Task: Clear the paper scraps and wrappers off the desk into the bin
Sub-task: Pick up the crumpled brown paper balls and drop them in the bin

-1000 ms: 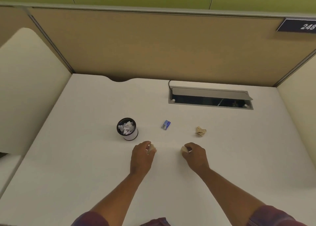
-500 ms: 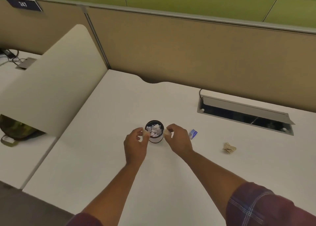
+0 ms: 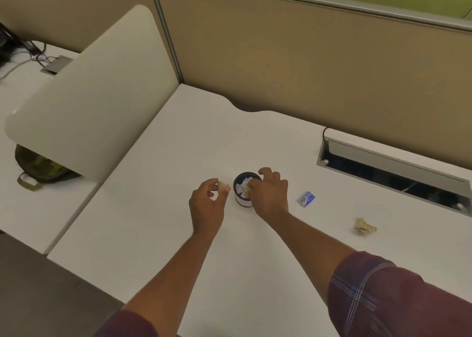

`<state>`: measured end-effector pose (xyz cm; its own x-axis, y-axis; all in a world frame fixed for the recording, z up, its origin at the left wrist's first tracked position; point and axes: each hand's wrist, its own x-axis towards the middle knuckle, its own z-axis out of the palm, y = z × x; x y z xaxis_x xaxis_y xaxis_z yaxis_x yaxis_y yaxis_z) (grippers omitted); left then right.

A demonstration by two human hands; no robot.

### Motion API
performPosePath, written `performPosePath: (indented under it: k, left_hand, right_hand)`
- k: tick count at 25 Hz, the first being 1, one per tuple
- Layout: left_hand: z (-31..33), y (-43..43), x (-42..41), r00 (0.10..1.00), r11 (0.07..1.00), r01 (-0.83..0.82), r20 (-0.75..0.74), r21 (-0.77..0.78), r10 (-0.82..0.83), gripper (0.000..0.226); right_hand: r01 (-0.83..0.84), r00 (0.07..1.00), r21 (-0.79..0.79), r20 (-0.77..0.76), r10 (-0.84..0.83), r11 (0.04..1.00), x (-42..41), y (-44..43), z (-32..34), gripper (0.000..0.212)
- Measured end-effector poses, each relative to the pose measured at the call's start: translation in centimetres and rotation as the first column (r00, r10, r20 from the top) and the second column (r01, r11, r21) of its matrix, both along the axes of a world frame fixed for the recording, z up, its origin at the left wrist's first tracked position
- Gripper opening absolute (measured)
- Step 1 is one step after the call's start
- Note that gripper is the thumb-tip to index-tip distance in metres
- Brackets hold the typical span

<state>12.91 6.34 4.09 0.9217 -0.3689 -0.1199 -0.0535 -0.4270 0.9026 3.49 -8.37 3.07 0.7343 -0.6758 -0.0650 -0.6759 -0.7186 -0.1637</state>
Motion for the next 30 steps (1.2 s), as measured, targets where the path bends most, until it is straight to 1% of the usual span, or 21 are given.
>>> performPosePath:
  k: [3,5,7,8,9,11,12,14,15,17,20,22,25,27,30]
  left_hand:
    - [-0.1,-0.7,-0.1,0.999,0.999,0.044,0.002,-0.012,-0.044,0.03]
    - [-0.2,-1.6,-0.2,0.996,0.996,0.083,0.026,-0.017,-0.083,0.029]
    - [-0.1,-2.7,-0.3,0.989,0.991,0.132,0.066,-0.013,-0.131,0.029]
    - [-0.1,-3.3,-0.3,0.984,0.987,0.159,0.078,0.0,-0.158,0.03]
    - [-0.2,-3.8,-0.3,0.979,0.982,0.187,0.08,0.025,-0.189,0.031]
    - [-0.6,-4.5,-0.3,0.967,0.965,0.24,0.067,0.101,-0.247,0.031]
    - [-0.9,-4.7,-0.5,0.96,0.954,0.258,0.071,0.154,-0.271,0.031]
    - [-1.6,-4.8,-0.6,0.944,0.922,0.282,0.095,0.266,-0.316,0.033]
    - [-1.9,-4.9,-0.7,0.936,0.903,0.292,0.101,0.316,-0.338,0.034]
    - [-2.3,-5.1,-0.9,0.927,0.871,0.304,0.09,0.386,-0.364,0.033]
    - [-2.3,-5.7,-0.9,0.934,0.845,0.289,0.062,0.45,-0.353,0.03]
    - [-2.3,-6.1,-0.8,0.932,0.816,0.285,0.052,0.503,-0.358,0.027]
    - [-2.3,-6.5,-0.4,0.935,0.782,0.277,0.029,0.558,-0.352,0.029]
    - [-2.1,-6.8,-0.5,0.934,0.791,0.296,0.01,0.535,-0.356,0.033]
    - [-1.4,-7.0,-1.0,0.937,0.845,0.317,-0.005,0.431,-0.349,0.039]
  right_hand:
    - [0.096,0.99,0.113,-0.112,-0.084,0.989,0.5,-0.5,-0.5,0.02]
    - [0.158,0.978,0.214,-0.166,-0.123,0.964,1.1,-1.1,-0.6,0.026]
    - [0.197,0.971,0.287,-0.187,-0.146,0.937,1.4,-1.5,-0.7,0.026]
    - [0.201,0.974,0.325,-0.168,-0.153,0.924,1.4,-1.5,-0.8,0.026]
    - [0.195,0.98,0.369,-0.116,-0.163,0.909,1.2,-1.6,-0.9,0.026]
    - [0.159,0.969,0.461,0.098,-0.228,0.873,0.4,-1.5,-0.9,0.027]
    - [0.131,0.935,0.493,0.227,-0.273,0.86,-0.2,-1.4,-0.9,0.027]
    - [0.097,0.848,0.474,0.422,-0.322,0.875,-2.1,-1.5,-0.9,0.023]
    - [0.097,0.819,0.447,0.472,-0.327,0.889,-3.3,-1.6,-0.9,0.021]
    - [0.126,0.785,0.421,0.511,-0.35,0.898,-6.0,-2.2,-0.8,0.019]
    - [0.209,0.765,0.414,0.495,-0.412,0.886,-10.8,-3.4,-1.3,0.019]
    - [0.297,0.762,0.413,0.441,-0.474,0.861,-14.1,-4.2,-1.7,0.018]
    - [0.399,0.761,0.43,0.338,-0.554,0.81,-18.8,-5.2,-2.1,0.018]
    - [0.438,0.749,0.441,0.303,-0.589,0.783,-21.7,-5.4,-2.4,0.019]
    - [0.48,0.748,0.438,0.249,-0.615,0.761,-24.7,-5.3,-2.7,0.021]
